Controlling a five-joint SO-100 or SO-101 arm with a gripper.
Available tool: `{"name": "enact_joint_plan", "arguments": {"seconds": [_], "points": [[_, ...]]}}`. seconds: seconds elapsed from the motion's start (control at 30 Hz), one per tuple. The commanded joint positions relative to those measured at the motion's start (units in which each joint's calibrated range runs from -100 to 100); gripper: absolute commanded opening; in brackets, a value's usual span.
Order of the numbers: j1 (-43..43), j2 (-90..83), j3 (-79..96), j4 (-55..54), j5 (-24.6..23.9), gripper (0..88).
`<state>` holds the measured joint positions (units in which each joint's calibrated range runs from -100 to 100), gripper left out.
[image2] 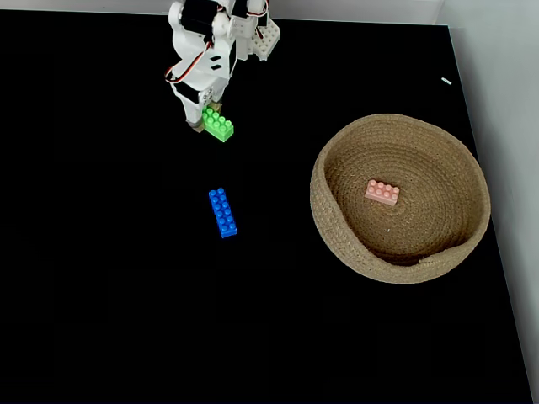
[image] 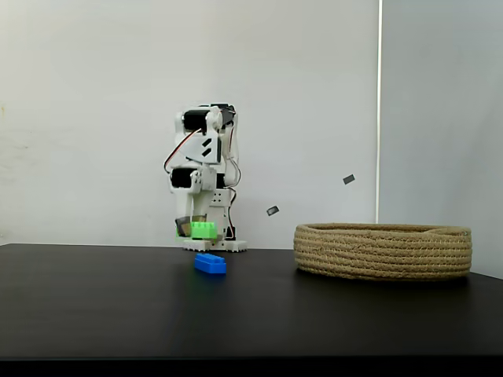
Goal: Place the lego blocks in the tray
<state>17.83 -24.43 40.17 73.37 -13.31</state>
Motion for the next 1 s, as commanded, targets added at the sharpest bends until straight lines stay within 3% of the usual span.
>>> {"name": "enact_joint_plan", "arguments": {"seconds": [0.0,0.37,0.8,0.83,0.9,0.97], "points": [[-7.7,-2.8,-20.9,10.5,-3.2,0.1],[-31.8,9.9,-33.7,10.6,-14.9,0.1],[-40.6,28.9,-55.1,11.1,-14.4,0.3],[-40.8,29.7,-56.1,11.0,-14.4,2.3],[-41.5,30.2,-56.5,10.0,-13.8,20.5],[-41.8,30.3,-56.1,9.7,-13.6,33.0]]}}
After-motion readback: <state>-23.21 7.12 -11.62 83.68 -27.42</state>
